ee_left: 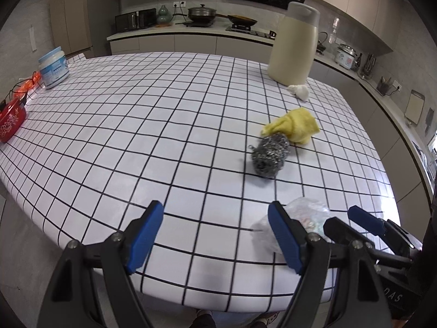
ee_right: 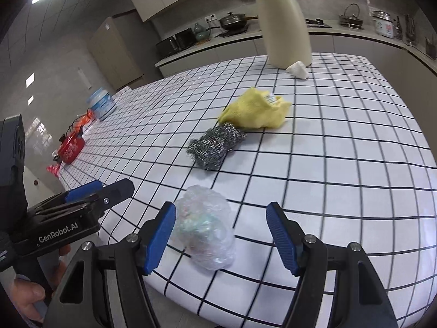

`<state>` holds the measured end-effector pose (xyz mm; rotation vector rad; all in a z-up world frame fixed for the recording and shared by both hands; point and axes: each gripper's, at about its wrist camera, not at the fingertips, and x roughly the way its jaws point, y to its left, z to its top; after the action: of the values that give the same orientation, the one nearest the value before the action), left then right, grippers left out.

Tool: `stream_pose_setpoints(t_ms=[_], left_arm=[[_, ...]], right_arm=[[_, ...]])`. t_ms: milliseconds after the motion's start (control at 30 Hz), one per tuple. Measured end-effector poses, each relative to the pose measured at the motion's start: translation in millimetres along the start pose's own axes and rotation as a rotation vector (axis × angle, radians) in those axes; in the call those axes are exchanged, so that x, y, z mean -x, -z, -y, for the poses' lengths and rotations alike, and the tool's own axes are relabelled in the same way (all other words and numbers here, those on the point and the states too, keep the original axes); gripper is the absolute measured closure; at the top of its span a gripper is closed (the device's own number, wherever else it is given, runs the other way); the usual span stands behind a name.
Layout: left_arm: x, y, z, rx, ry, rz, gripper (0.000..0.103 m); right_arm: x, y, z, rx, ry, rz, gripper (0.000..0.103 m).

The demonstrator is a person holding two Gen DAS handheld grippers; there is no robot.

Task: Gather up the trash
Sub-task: 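Lower the right tool onto the clear plastic bag and close it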

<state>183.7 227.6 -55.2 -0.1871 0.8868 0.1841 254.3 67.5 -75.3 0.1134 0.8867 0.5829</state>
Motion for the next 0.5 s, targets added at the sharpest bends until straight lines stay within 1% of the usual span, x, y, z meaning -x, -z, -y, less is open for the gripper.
stream_pose_setpoints(t_ms=[200,333,500], left_arm=[[-8,-1,-12,0.000,0.004,-0.006,0.023],[-15,-2,-14,-0.012,0.019,-0.014,0.023],[-24,-3,-15,-0.028,0.040,-0.024,0.023]], right_arm=[[-20,5,-17,0.026,-0.014,-0.037,0.032],[-30,7,-23,0.035,0.007,-0.053,0.033],[-35,10,-23,0.027,0.040,-0.057,0.039]])
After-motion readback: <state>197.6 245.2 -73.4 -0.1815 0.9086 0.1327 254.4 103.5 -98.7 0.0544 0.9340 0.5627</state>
